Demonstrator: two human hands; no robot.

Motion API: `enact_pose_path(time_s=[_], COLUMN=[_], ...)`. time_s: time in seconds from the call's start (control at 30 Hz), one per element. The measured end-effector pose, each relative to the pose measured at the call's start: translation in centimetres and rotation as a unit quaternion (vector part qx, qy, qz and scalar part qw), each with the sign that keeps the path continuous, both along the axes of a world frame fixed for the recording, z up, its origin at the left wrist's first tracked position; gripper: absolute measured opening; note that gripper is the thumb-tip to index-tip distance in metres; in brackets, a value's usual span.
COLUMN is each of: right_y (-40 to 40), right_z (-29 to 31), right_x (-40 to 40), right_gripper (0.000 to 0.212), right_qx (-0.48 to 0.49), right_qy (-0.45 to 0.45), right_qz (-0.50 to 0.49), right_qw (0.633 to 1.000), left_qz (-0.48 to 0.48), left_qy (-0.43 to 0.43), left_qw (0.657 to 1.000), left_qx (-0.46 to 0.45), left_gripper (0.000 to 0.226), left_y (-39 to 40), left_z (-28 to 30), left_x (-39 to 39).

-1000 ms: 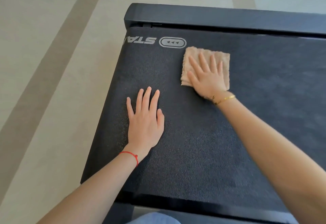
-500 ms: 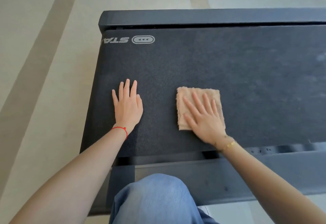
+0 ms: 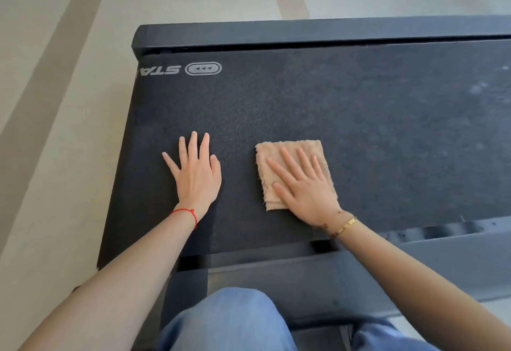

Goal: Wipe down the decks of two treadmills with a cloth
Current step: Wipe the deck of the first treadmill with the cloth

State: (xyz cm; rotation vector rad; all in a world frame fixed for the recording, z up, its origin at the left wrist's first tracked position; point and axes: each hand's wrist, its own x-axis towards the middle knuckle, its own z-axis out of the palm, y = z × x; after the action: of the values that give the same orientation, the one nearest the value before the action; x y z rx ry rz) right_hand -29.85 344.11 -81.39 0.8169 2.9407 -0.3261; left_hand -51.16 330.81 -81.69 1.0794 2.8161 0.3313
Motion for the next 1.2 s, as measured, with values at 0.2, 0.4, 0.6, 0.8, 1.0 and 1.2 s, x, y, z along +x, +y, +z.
enact_pose_path(time_s=[0.2,0.4,0.6,0.8,1.0,1.2], right_y=[10.1,6.0,12.8,15.1,12.8,21.9], right_z=[0.3,-0.1,-0.9,0.0,-0.4,0.0], right_x=[-8.0,-11.9,-7.9,-10.6,-8.7,-13.3], right_gripper=[0.056,0.057,0.057,0.056,0.057,0.057], right_qx=[-0.017,0.009,0.012,-0.023,0.002,0.005], right_qy=[-0.013,0.02,0.026,0.003,0.028,0.001], right_qz=[-0.072,0.105,0.065,-0.024,0.101,-0.04], right_qw=[0.997,0.994,0.997,0.999,0.994,0.999], left_qz=[0.018,0.023,0.037,0.057,0.022,0.021], left_qy=[0.039,0.058,0.043,0.021,0.04,0.04], left_qw=[0.999,0.998,0.998,0.997,0.999,0.999], left_qx=[-0.002,0.004,-0.021,-0.039,-0.014,-0.014], left_gripper=[0.058,0.055,0.055,0.058,0.057,0.058], left_y=[0.8,1.0,1.2,2.7,8.2,10.2], left_z=[-1.0,-1.0,-0.4,0.7,0.1,-1.1], left_x=[-0.1,-0.2,0.0,1.1,1.1,0.0])
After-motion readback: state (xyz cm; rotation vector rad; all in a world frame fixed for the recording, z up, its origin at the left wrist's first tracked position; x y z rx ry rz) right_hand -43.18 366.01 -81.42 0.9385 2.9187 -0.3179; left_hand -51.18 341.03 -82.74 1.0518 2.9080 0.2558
